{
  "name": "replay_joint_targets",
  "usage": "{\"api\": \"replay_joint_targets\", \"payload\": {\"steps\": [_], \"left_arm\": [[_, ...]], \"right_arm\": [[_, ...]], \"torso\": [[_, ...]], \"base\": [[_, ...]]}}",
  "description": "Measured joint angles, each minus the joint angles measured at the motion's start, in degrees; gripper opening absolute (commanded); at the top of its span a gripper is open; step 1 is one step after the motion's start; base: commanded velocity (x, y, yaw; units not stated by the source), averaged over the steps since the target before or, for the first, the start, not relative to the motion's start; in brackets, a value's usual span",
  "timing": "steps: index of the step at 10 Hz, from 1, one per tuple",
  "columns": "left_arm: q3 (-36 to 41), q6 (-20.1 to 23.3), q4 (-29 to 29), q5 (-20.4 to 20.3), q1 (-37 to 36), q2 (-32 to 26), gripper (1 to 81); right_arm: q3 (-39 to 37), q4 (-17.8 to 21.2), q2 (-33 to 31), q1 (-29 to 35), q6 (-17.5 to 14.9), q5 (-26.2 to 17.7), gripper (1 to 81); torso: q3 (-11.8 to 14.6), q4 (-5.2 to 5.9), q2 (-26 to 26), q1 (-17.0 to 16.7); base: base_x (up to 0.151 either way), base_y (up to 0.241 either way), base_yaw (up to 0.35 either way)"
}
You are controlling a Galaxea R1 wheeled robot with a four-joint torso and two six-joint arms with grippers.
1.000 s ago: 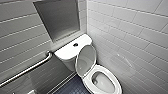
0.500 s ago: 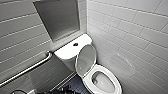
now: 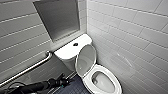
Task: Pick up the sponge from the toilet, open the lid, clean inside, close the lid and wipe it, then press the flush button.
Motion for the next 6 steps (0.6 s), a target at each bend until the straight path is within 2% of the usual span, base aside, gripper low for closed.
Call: {"api": "replay_joint_targets", "payload": {"steps": [3,6], "left_arm": [[-4.7,-0.2,-6.4,-0.4,-4.7,0.0,81.1],[-6.3,-0.3,-8.0,-1.0,-7.8,1.4,81.1]], "right_arm": [[-0.1,0.0,0.2,-0.7,0.1,1.4,1.0],[-0.1,0.0,0.3,-0.8,0.3,1.9,1.0]], "torso": [[0.0,0.00,0.0,0.0],[0.0,0.00,0.0,0.0]], "base": [[0.000,0.000,0.000],[0.000,0.000,0.000]]}}
